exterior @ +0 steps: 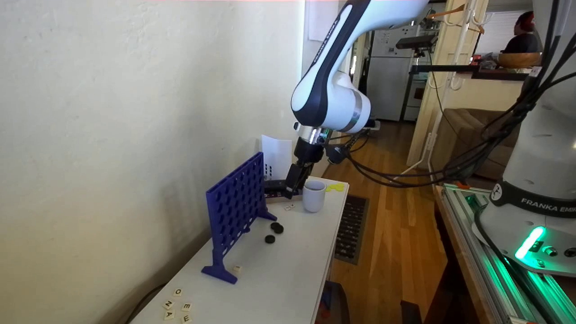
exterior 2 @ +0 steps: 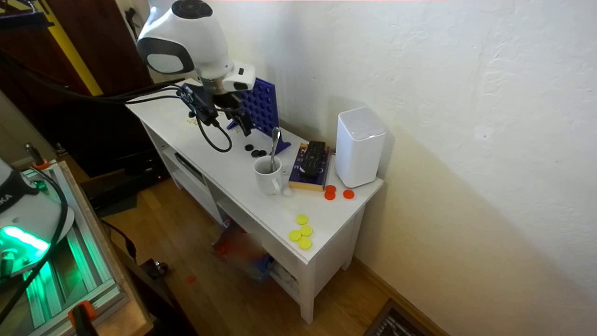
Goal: Place the token inside the grid
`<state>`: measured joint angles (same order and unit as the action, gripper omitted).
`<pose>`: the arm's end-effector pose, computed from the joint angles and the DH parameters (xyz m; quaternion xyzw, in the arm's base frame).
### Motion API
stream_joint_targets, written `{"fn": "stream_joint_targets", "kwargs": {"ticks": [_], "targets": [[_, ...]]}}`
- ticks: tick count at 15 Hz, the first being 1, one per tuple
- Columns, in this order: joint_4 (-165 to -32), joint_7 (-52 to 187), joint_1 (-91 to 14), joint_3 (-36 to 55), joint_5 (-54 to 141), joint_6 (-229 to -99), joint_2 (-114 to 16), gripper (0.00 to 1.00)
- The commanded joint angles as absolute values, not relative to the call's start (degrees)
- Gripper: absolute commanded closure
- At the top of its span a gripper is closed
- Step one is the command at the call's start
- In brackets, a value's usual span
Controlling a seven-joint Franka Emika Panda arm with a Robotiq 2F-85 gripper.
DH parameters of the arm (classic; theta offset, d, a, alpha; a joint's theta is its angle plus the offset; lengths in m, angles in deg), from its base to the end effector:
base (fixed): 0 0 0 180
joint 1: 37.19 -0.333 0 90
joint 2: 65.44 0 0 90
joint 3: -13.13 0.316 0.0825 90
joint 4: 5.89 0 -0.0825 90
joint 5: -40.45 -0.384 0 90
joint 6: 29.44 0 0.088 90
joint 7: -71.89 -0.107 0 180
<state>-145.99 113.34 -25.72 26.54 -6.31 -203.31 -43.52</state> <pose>0.4791 -0.0324 0.1619 -0.9882 0.0363 -0.1200 0.0881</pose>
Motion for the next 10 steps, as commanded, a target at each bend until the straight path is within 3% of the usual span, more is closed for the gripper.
{"fn": "stream_joint_targets", "kwargs": {"ticks": [1,10], "targets": [[-143.1,109.0,-30.1,26.0,-6.5,-208.3,-38.3,0.00],[-139.5,104.9,-34.0,23.3,-6.0,-211.2,-33.1,0.00]]}}
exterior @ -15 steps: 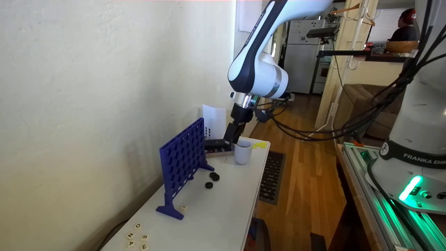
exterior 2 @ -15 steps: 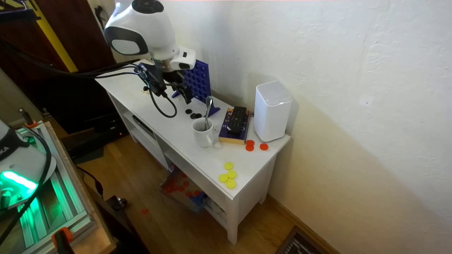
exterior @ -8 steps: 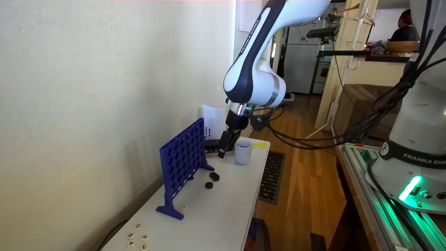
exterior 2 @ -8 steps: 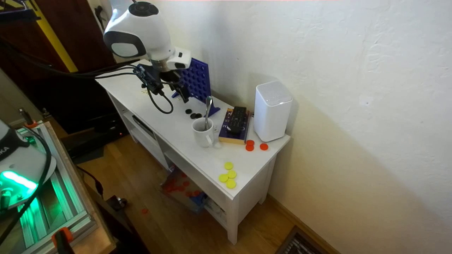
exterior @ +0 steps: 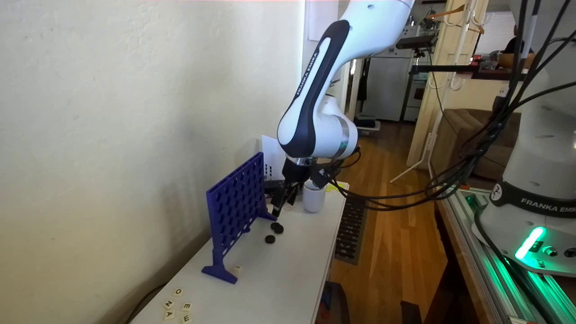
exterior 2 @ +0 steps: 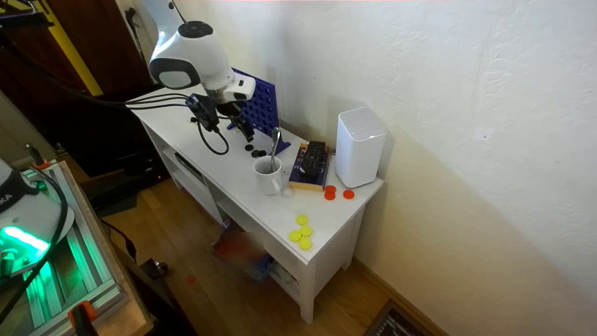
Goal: Place the token inside the grid
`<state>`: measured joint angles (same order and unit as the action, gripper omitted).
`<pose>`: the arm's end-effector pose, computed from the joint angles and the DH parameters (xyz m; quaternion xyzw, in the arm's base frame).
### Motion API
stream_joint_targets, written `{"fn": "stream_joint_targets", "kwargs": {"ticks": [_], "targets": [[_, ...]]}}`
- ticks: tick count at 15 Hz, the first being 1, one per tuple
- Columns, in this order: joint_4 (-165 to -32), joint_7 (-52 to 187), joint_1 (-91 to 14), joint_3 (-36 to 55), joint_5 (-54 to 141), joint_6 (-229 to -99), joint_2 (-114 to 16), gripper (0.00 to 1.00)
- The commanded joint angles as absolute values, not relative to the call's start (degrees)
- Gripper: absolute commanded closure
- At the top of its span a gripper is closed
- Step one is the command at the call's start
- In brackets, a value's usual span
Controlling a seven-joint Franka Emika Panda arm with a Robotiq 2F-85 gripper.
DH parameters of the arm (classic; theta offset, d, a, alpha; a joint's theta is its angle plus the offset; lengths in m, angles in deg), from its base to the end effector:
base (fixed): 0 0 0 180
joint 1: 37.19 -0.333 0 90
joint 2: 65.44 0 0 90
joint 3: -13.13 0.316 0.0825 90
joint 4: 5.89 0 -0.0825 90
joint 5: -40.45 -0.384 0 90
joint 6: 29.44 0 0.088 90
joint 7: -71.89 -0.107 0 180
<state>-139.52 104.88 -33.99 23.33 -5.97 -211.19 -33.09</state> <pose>0.5017 0.0019 0.1156 -0.9871 0.0768 -0.1281 0.0578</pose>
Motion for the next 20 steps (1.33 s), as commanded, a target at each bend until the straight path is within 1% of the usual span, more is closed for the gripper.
{"fn": "stream_joint_targets", "kwargs": {"ticks": [1,3,6,14,15,20], "targets": [[-139.2,104.9,-34.0,23.2,-6.0,-211.2,-32.7,0.00],[-137.8,104.2,-34.4,22.7,-6.2,-212.3,-31.5,0.00],[-134.8,101.8,-38.1,18.9,-6.1,-213.9,-28.7,0.00],[-130.2,95.5,-46.7,9.2,-6.2,-211.1,-23.7,0.00],[-131.2,86.7,-45.3,9.4,3.2,-211.6,-23.5,0.00],[-130.0,71.7,-46.3,6.8,16.8,-208.7,-21.3,0.00]]}}
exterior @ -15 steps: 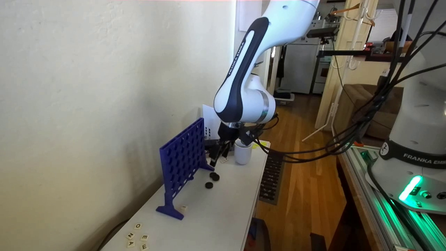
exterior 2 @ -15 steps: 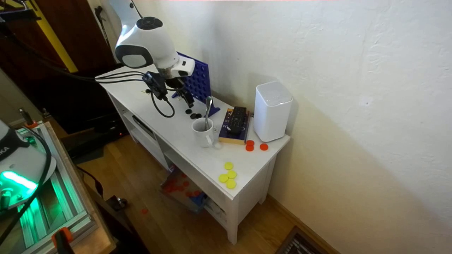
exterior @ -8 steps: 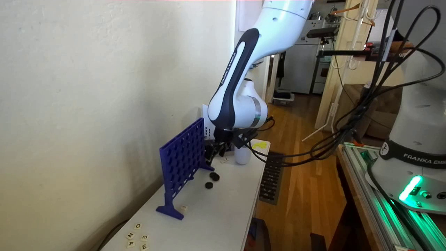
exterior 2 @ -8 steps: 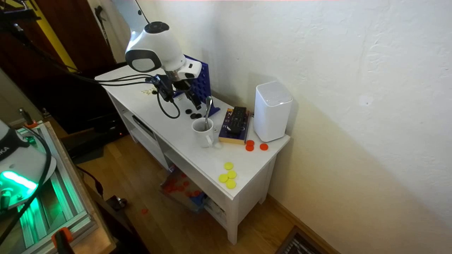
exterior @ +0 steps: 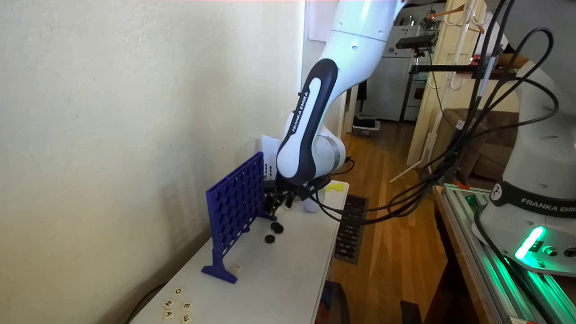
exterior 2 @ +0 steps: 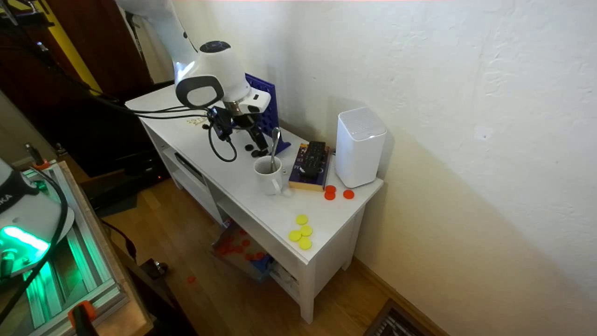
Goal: Place the token inside the grid
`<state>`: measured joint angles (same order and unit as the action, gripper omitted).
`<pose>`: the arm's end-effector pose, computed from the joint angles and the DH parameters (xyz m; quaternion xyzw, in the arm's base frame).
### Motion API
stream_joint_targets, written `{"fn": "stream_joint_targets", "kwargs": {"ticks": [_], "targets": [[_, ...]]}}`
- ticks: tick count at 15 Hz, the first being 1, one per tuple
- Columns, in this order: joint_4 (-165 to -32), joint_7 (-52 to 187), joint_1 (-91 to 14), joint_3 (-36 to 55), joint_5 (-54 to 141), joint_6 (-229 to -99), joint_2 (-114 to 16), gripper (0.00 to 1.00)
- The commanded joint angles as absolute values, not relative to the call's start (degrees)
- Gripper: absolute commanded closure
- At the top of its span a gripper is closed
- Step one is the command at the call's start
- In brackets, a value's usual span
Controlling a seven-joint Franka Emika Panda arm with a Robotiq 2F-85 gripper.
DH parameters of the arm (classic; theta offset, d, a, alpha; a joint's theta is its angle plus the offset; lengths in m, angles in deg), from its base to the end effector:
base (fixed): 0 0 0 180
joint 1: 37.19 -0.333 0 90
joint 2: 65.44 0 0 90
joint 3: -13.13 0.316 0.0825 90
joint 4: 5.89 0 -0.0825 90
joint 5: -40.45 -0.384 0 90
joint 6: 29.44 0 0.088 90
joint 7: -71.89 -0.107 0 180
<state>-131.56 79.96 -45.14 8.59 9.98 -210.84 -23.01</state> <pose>0.5355 -0.0173 0.0690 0.9813 -0.1512 0.1193 0.0050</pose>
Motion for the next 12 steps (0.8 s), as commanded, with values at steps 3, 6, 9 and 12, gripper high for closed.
{"fn": "stream_joint_targets", "kwargs": {"ticks": [3,6,9,12], "targets": [[-129.0,66.6,-46.3,6.4,21.3,-206.9,-20.6,0.00],[-128.0,63.4,-46.2,6.5,23.7,-205.4,-20.1,0.00],[-127.0,61.5,-45.9,6.7,24.8,-204.4,-19.6,0.00],[-126.6,60.1,-45.7,7.0,25.0,-204.0,-19.4,0.00]]}}
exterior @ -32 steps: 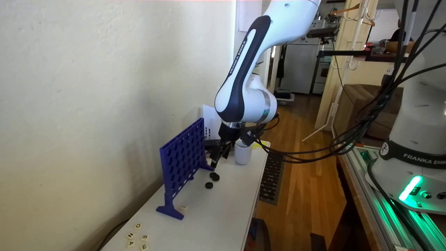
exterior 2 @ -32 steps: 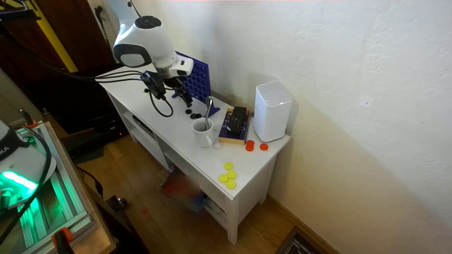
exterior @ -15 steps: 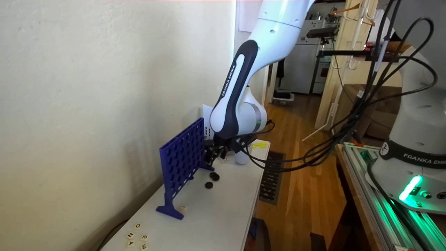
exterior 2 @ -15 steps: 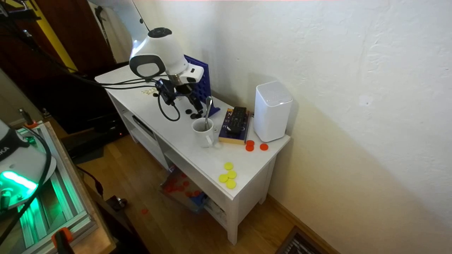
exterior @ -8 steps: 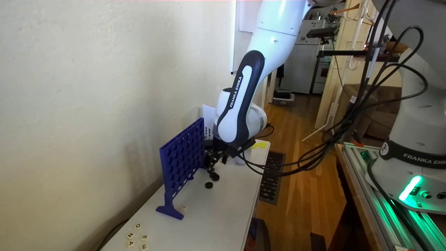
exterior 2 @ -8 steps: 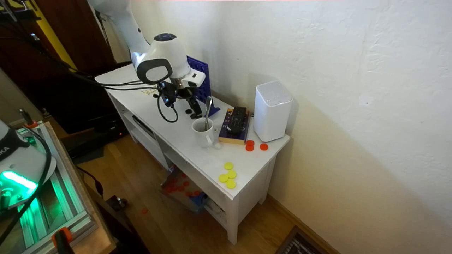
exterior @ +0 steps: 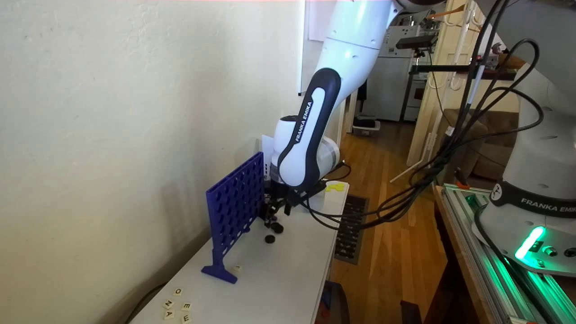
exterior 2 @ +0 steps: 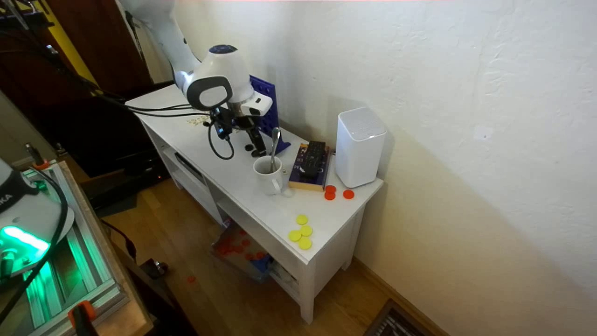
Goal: Place the token inside the grid
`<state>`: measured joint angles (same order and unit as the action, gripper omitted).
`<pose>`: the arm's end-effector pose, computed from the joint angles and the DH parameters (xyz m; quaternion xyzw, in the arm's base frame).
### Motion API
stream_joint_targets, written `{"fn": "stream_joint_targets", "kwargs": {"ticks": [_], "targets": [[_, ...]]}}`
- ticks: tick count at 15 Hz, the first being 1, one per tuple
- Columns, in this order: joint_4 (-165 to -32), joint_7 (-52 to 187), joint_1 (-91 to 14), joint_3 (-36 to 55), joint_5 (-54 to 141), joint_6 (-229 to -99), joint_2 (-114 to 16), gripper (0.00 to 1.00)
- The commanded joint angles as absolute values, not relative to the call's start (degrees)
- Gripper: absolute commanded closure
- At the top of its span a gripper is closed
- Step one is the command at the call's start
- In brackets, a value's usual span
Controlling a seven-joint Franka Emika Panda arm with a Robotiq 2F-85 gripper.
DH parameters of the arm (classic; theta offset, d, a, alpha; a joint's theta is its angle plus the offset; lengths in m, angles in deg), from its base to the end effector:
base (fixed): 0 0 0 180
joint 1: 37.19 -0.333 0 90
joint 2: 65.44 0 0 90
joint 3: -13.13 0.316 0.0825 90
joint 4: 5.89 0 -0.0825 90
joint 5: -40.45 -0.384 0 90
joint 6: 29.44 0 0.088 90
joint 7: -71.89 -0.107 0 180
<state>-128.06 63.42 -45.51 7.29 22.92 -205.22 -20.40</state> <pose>0.5492 -0.0043 0.0521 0.9794 -0.1846 0.0814 0.0038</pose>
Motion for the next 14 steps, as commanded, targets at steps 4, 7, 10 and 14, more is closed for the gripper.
{"fn": "stream_joint_targets", "kwargs": {"ticks": [4,7,10,14], "targets": [[-126.7,58.8,-45.3,7.2,24.7,-204.1,-19.4,0.11],[-126.8,58.1,-45.1,7.3,24.5,-204.1,-19.4,0.21],[-126.7,57.5,-45.2,7.3,24.5,-203.7,-19.2,0.28],[-126.6,56.9,-45.3,7.3,24.5,-203.2,-19.0,0.32]]}}
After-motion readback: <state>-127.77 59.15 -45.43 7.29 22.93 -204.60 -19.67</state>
